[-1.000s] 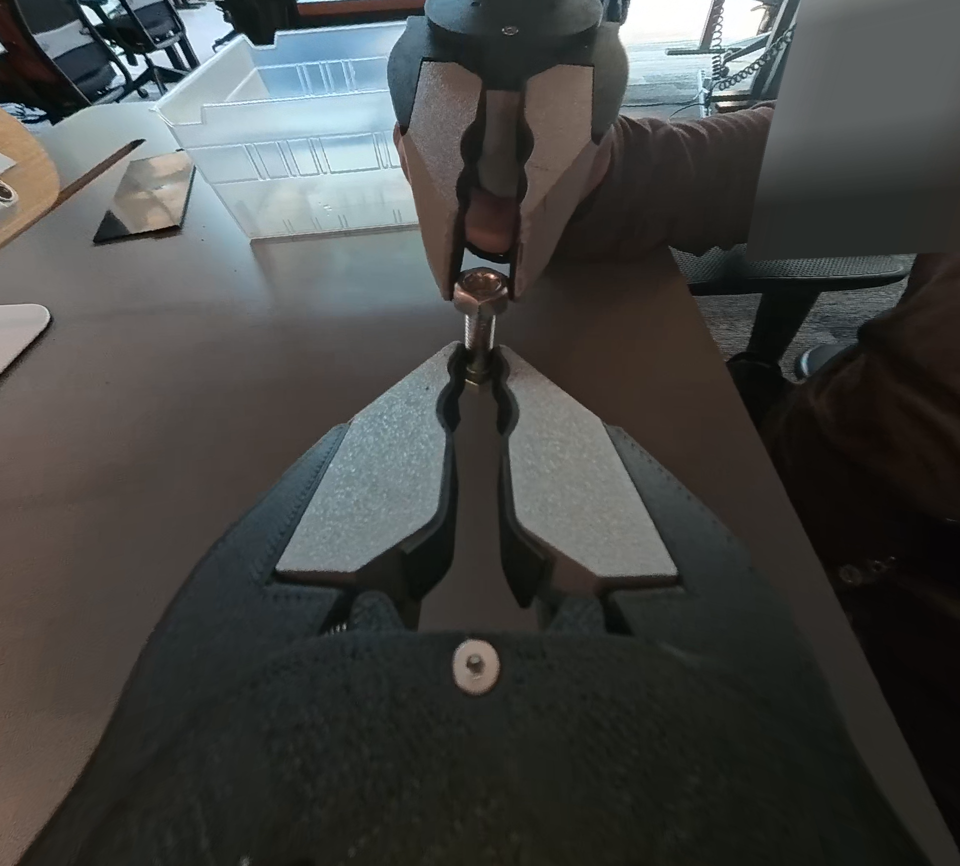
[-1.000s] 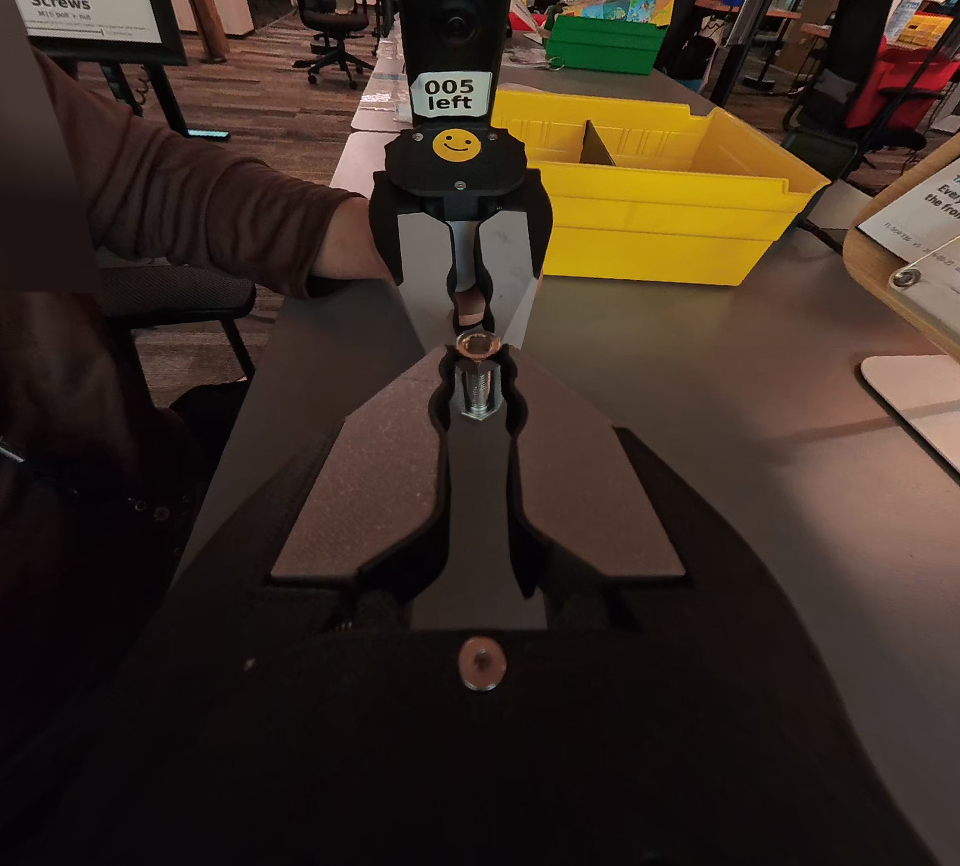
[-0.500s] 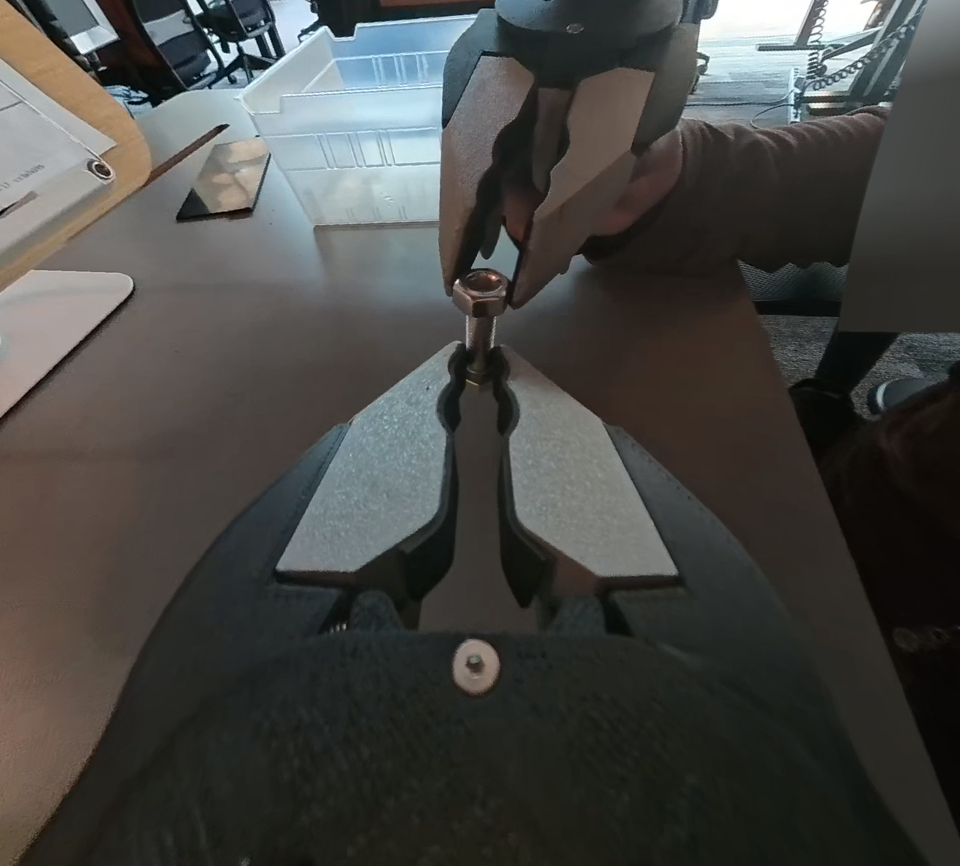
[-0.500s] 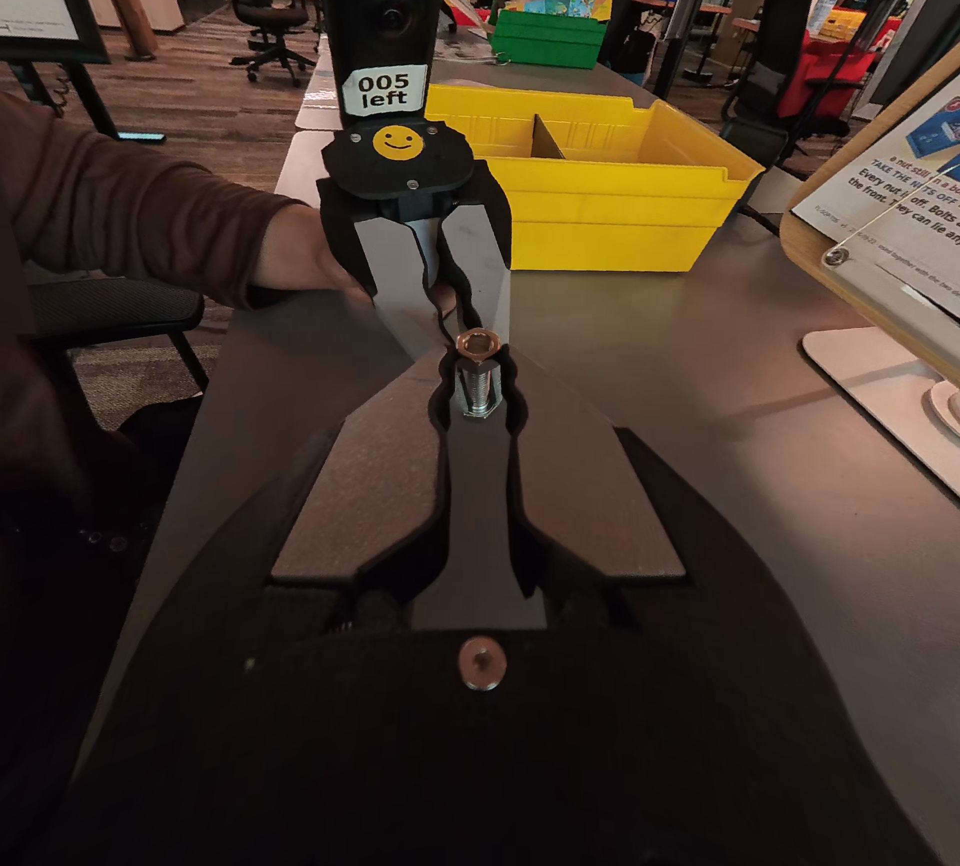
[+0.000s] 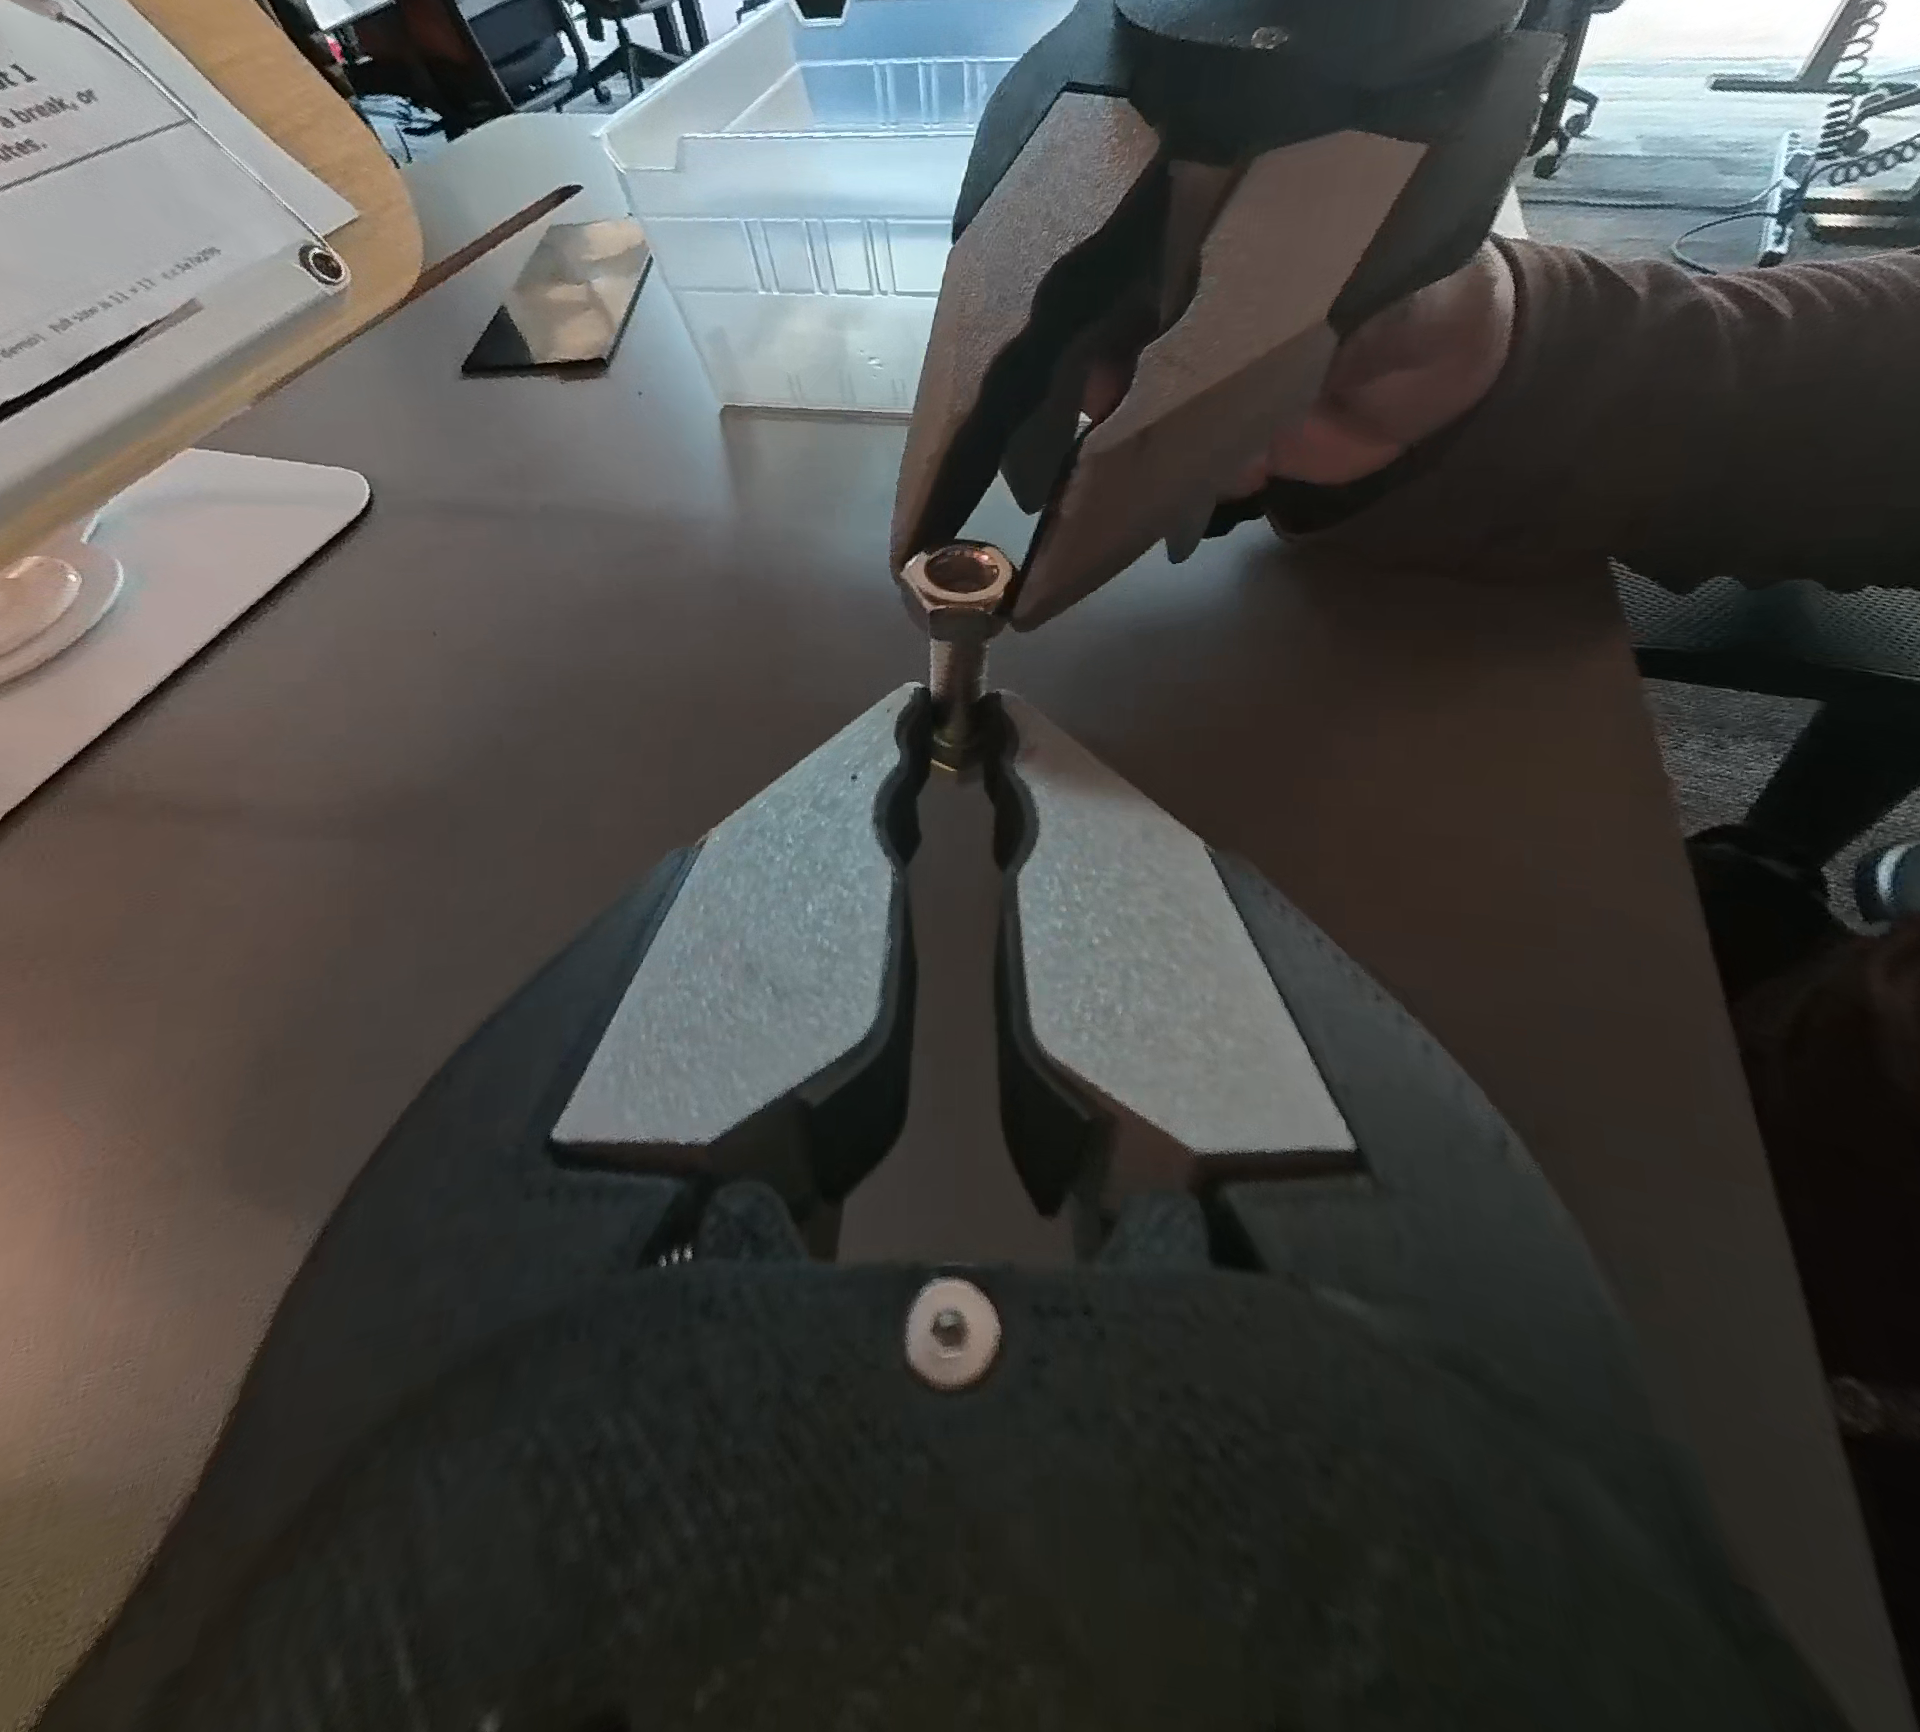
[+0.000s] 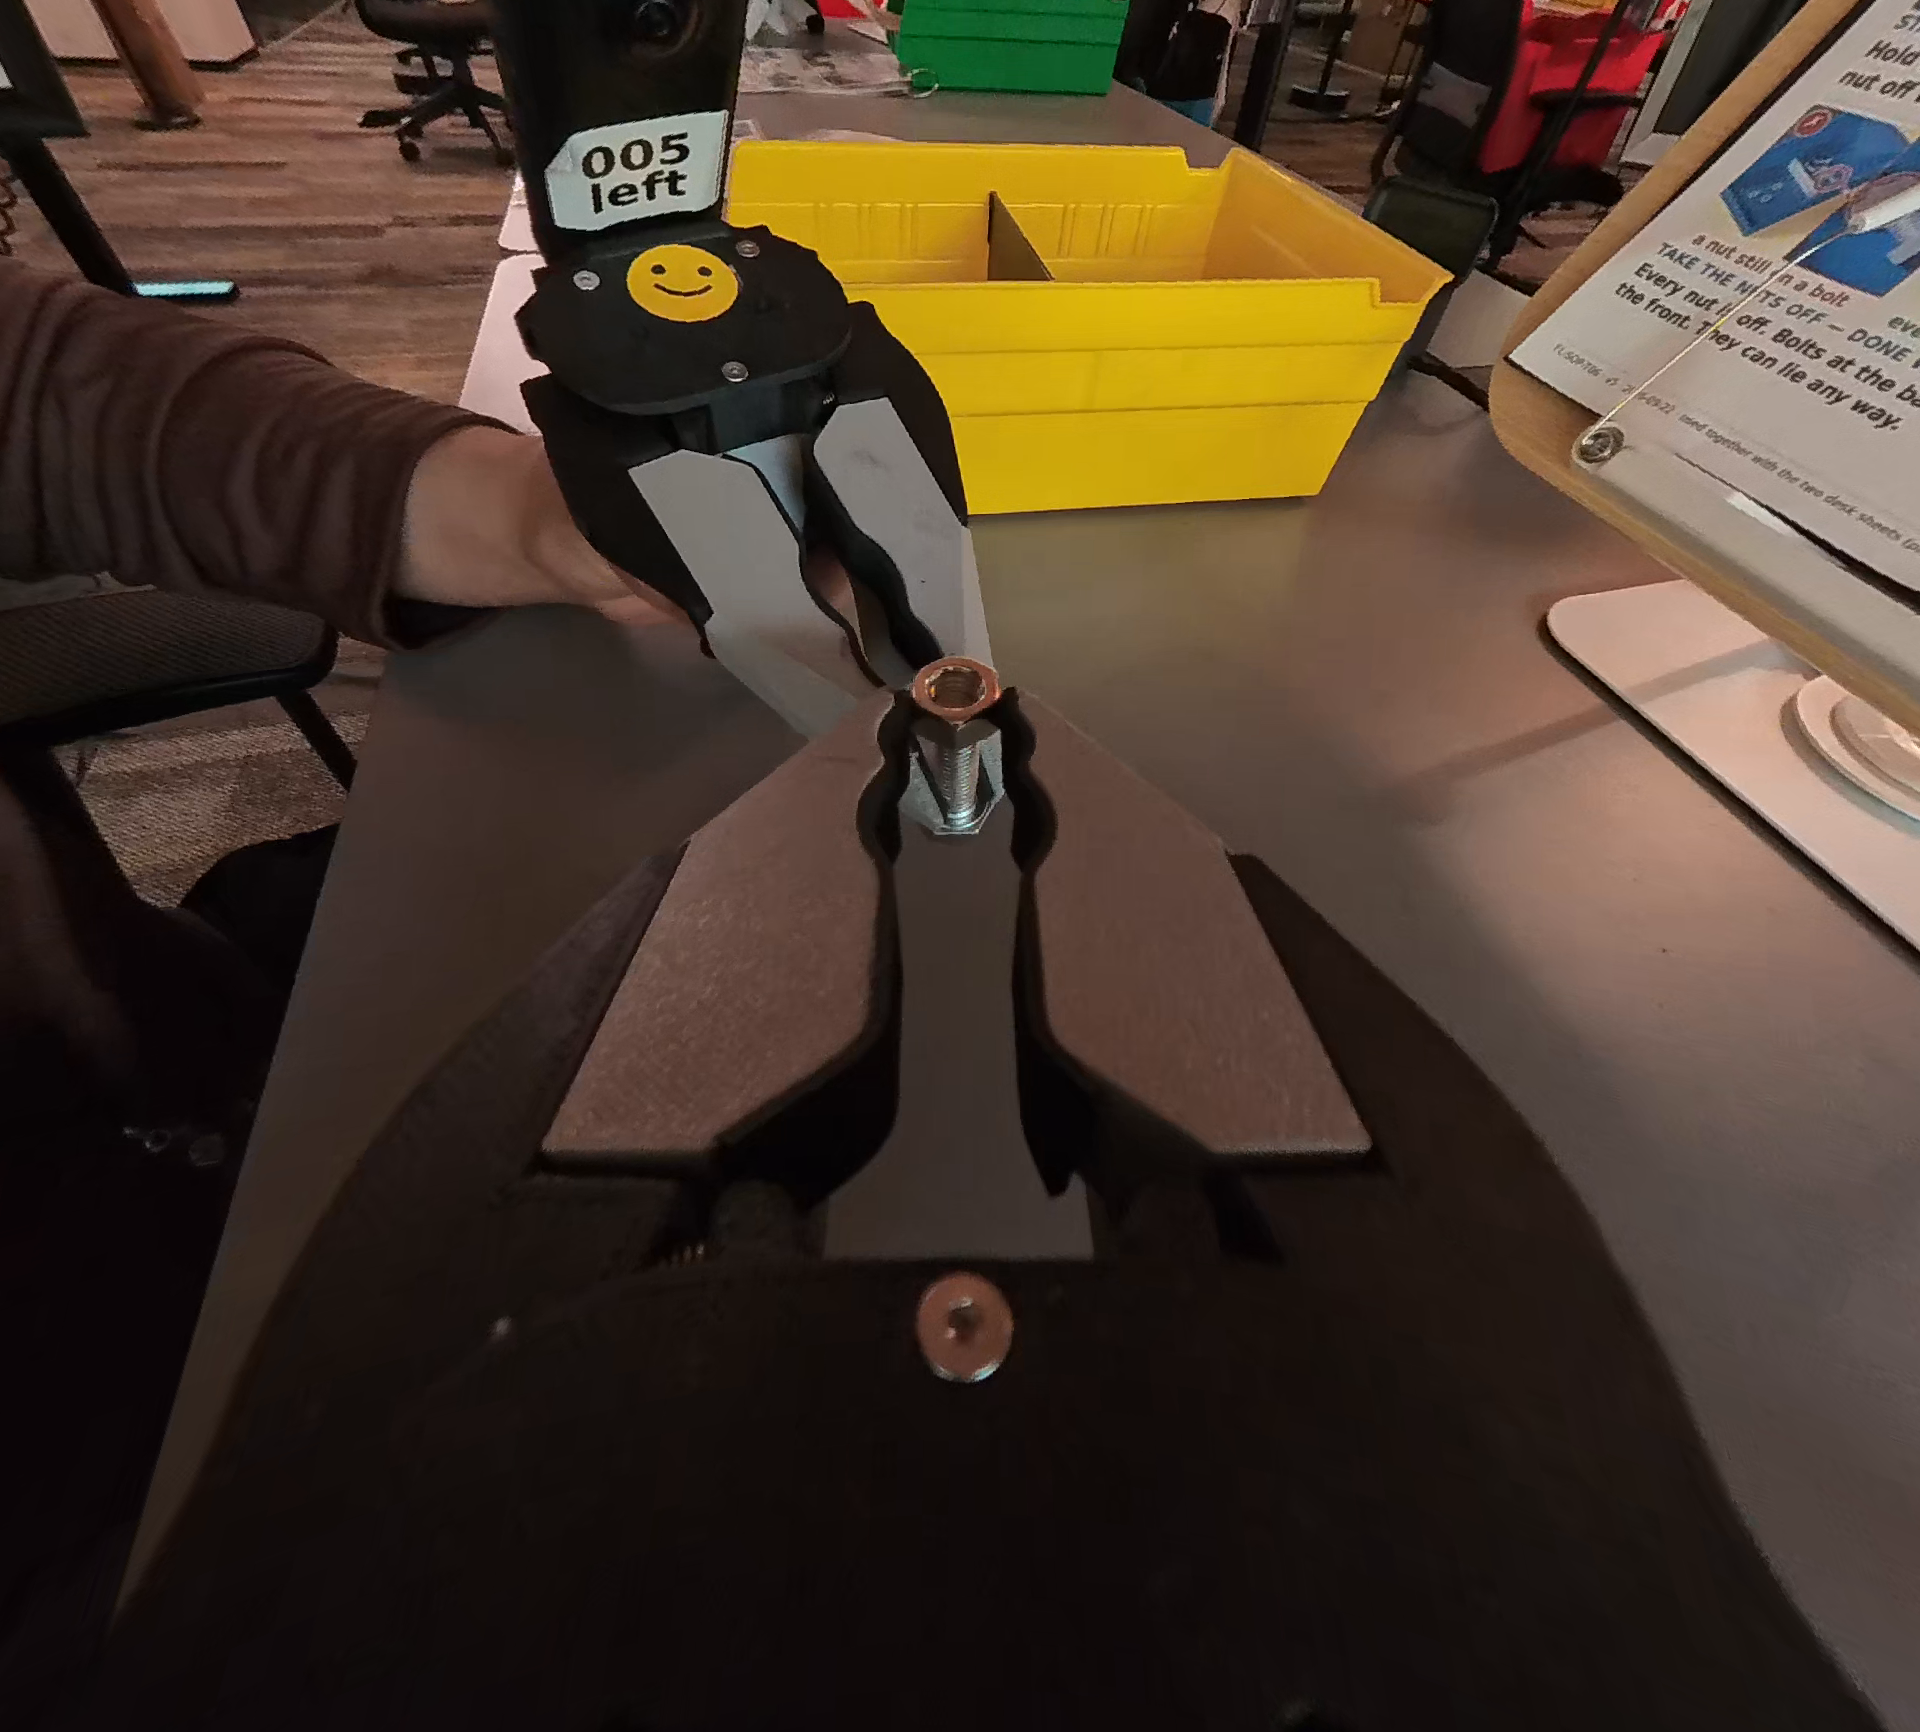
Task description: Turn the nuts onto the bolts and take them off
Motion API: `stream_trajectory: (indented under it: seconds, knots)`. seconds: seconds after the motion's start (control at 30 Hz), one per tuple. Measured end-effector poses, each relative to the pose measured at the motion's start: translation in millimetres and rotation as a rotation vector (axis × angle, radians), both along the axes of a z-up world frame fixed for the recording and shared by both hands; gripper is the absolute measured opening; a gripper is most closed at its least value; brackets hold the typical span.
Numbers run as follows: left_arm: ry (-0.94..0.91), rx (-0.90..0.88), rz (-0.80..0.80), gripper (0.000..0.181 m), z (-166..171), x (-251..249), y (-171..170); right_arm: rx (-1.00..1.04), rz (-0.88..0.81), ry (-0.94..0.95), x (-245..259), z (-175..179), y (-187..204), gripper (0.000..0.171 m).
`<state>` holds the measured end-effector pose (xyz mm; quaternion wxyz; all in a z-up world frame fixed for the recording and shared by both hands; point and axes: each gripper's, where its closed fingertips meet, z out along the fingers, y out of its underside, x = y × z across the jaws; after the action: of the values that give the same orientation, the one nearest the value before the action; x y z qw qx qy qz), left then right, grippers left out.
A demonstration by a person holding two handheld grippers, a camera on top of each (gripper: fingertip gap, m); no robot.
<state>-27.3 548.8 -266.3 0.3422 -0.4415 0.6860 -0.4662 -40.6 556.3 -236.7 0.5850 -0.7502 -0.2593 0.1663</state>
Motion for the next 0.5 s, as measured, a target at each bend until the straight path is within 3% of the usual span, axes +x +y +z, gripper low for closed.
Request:
stream_trajectory:
  seconds: [0.5]
  knots:
    - [0.000, 0.024, 0.052, 0.008, -0.1, 1.9, 5.8, -0.004, -0.043, 0.017, 2.2, -0.2, 4.6, 0.013]
